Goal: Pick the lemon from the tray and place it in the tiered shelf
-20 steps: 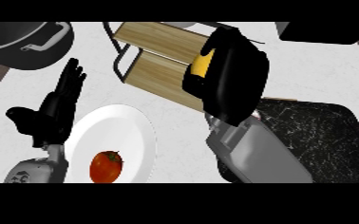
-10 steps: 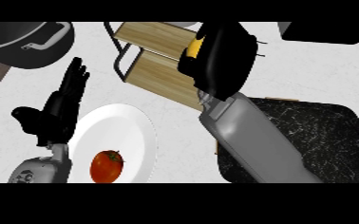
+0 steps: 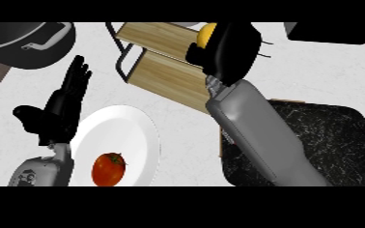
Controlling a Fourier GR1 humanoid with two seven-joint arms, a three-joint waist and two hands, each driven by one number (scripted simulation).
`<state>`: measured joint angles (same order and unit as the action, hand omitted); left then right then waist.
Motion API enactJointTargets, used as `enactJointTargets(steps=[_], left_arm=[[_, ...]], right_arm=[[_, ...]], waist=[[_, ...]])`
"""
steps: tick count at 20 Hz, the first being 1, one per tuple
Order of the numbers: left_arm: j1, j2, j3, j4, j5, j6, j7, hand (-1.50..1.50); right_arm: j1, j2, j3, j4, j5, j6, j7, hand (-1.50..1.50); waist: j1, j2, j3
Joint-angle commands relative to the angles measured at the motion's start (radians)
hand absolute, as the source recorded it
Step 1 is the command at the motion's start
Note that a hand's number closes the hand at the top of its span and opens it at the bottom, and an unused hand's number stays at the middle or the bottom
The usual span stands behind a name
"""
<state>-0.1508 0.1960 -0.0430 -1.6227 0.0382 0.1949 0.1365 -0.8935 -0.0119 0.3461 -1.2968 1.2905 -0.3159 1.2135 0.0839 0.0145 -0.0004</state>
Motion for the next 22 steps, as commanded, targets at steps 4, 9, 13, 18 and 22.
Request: enactJointTargets(steps=[4,9,13,18,22], left_arm=[[-0.015,0.014,0.014,-0.006,0.004,-0.009,0.011,0.00],[0.000,0.020,0.018,-0.003,0.015,-0.029,0.007,0.00],[-0.008,-0.002,0.015,0.020,-0.002,0.000,0.004,0.00],[0.008,0.007,0.033,-0.027,0.001,0.018,0.046,0.00],[0.061,-0.008,0.026,-0.005,-0.011,0.024,0.010,0.00]], right_arm=[[-0.067,0.011,-0.011,0.121,-0.095,-0.222,0.220,-1.50],[-0.110,0.011,0.007,0.148,-0.128,-0.309,0.188,-1.50],[-0.138,0.011,-0.016,0.136,-0.123,-0.408,0.139,-1.50],[-0.134,0.011,-0.061,0.062,-0.052,-0.400,0.190,-1.50],[-0.111,0.012,-0.068,-0.040,0.043,-0.355,0.271,-1.50]], waist=[[0.005,-0.001,0.000],[0.001,-0.003,-0.001],[-0.019,-0.005,0.000],[-0.055,-0.022,0.000],[-0.077,-0.035,-0.001]])
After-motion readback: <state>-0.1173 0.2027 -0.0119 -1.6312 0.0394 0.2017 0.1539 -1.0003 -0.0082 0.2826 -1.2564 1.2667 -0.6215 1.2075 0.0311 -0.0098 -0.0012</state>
